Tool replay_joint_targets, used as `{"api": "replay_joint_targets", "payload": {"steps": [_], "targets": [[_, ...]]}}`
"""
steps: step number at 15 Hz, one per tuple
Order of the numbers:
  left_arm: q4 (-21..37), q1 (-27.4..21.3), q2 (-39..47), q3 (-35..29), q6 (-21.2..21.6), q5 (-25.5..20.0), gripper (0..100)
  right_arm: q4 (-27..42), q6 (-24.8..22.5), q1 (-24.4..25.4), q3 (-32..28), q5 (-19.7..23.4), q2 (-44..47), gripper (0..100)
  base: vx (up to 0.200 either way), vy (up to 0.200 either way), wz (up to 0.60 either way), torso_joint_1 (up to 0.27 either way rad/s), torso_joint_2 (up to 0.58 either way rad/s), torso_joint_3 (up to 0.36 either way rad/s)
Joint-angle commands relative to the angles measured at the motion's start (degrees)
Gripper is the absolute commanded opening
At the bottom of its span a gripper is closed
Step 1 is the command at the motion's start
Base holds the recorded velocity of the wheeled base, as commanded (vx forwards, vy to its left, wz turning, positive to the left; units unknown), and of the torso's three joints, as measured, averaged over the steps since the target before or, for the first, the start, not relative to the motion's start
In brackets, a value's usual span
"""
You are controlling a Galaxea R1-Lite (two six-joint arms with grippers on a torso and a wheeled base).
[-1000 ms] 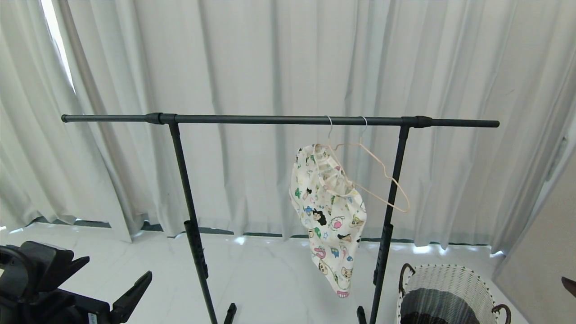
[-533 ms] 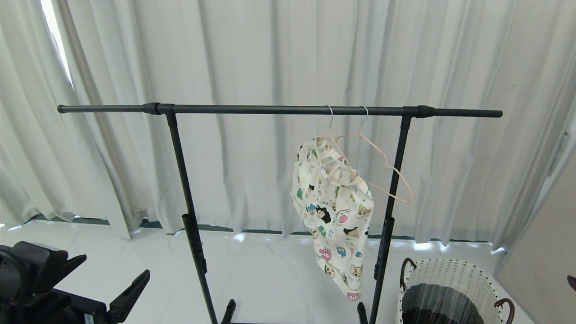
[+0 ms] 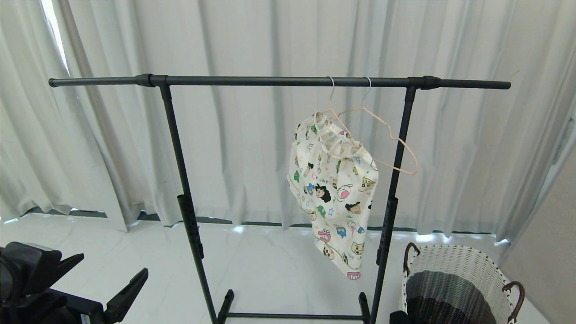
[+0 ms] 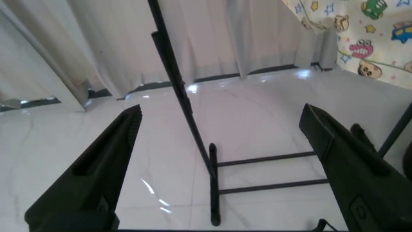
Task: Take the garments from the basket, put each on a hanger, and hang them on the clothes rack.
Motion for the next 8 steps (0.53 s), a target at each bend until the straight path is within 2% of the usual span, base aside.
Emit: {"api": "replay_joint_targets", "payload": {"steps": [1,3,5,8], "targets": [[0.00,-0.01,0.23,0.10,-0.60,0.13,100,-0.56,0.95,0.01,3.18,0.52,-1.28,100,0.000,0.000,0.00,-0.198,0.49,0.290],[0.00,0.07,-0.03,0.10,-2.45,1.62,100,-3.99,3.32,0.10,7.58,2.02,-1.37,100,0.000,0.000,0.00,-0.185,0.48,0.278],[0.09,0.43,0.06,0.01,-2.62,6.90,100,-6.54,3.50,0.10,10.30,4.39,-1.46,100,0.000,0.000,0.00,-0.176,0.47,0.286],[0.09,1.22,0.23,0.01,-2.89,7.95,100,-6.71,3.85,0.01,12.94,9.93,-1.28,100,0.000,0.000,0.00,-0.157,0.46,0.297]]}}
